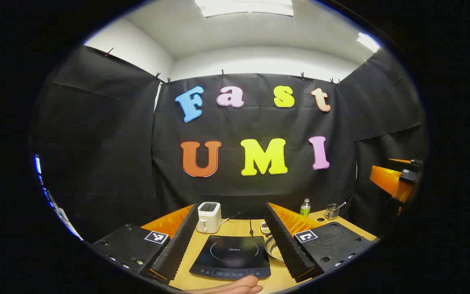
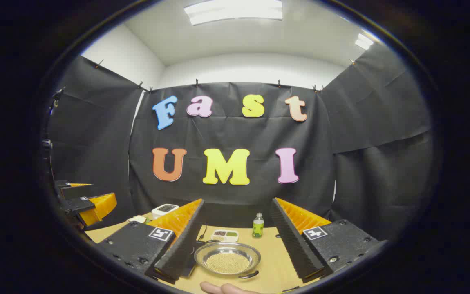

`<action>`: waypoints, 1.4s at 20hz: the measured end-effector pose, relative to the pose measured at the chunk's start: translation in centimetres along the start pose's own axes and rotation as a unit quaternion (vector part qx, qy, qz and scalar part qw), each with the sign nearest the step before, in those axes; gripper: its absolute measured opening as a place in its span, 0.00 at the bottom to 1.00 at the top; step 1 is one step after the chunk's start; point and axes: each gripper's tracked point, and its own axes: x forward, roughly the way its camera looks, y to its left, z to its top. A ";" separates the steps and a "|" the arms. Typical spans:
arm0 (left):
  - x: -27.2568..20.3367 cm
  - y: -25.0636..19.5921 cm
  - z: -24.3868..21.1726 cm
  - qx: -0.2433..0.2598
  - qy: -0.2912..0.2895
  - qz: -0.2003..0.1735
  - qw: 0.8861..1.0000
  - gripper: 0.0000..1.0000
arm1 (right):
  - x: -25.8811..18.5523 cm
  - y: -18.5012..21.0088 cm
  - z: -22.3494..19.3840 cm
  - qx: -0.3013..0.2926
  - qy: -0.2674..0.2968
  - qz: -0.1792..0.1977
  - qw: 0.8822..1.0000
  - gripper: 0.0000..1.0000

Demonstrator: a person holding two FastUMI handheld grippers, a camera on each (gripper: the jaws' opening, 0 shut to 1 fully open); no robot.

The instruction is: First push the handle of the pot to place it horizontally, then grasp the pot with both hands and set it on the induction cooktop.

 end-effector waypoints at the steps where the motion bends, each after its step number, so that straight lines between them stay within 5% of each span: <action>1: 0.0 0.0 0.0 0.000 0.000 -0.001 1.000 0.96 | 0.1 -0.2 -0.1 0.001 0.002 -0.001 1.000 0.96; 20: -0.7 -1.3 0.0 0.008 -0.007 -0.021 1.000 0.96 | 1.7 -1.5 -2.5 0.014 0.040 0.008 0.999 1.00; 25: -0.4 -1.2 -0.6 0.009 0.001 -0.024 1.000 0.96 | 4.0 -1.3 -4.6 0.011 0.064 0.020 0.998 0.96; 28: -0.4 -1.2 -0.8 0.011 0.000 -0.024 1.000 0.96 | 4.9 -0.4 -6.3 0.033 0.086 0.045 0.995 0.82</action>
